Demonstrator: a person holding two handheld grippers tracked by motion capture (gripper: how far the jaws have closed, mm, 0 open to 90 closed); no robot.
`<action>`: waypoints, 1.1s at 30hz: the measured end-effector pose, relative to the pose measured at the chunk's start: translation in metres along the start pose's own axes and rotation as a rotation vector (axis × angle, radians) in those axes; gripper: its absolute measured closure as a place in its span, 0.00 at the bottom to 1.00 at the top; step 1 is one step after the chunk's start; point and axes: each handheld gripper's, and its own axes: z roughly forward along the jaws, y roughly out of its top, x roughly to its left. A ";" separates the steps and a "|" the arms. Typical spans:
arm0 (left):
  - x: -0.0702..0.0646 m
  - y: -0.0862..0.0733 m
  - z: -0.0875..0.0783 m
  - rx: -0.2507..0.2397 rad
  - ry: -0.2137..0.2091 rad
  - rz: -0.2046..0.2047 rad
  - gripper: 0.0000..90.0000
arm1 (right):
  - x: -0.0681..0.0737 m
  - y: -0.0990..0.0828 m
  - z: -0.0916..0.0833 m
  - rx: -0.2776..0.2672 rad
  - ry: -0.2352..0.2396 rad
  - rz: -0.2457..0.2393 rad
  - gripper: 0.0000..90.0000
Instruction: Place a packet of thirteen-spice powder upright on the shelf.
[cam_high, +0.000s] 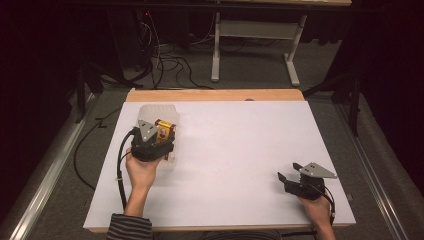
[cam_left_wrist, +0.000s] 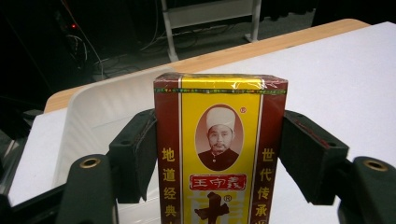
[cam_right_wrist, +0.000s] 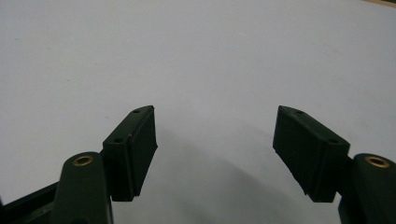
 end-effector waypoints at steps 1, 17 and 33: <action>0.002 -0.002 0.000 0.002 0.005 -0.003 0.36 | 0.000 0.000 0.000 0.000 0.000 0.001 0.34; 0.013 -0.017 -0.003 0.009 0.033 -0.045 0.36 | 0.000 0.000 0.000 0.003 0.000 0.004 0.34; 0.017 -0.032 -0.002 0.029 0.054 -0.055 0.36 | -0.001 0.000 0.000 -0.001 0.001 -0.002 0.34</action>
